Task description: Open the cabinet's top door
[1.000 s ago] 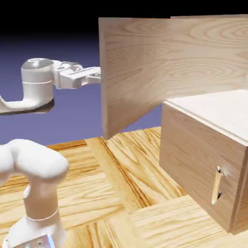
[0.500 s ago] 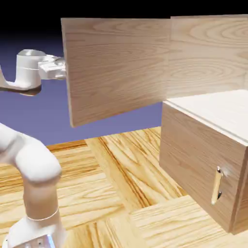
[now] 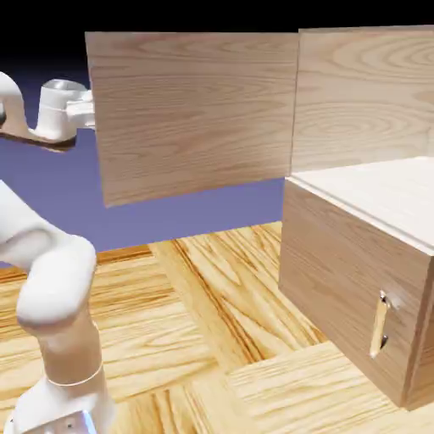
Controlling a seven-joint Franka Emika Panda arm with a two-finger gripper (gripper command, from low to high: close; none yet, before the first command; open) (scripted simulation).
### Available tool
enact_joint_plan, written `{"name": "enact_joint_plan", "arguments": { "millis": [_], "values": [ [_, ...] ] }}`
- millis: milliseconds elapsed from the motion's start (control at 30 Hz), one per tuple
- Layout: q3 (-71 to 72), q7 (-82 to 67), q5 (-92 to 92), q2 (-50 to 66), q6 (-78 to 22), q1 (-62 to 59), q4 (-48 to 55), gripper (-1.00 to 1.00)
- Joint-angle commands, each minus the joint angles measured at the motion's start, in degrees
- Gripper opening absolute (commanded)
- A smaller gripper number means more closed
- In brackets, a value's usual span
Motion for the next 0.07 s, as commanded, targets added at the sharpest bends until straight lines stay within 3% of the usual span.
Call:
{"name": "enact_joint_plan", "arguments": {
  "millis": [0, 33],
  "values": [
    [1.4, -0.5, 0.4, -0.6, -0.6, -2.1, 1.4, -1.0],
    [2.8, -1.1, 0.7, -1.2, -1.1, -4.2, 2.9, -1.0]
  ]
}}
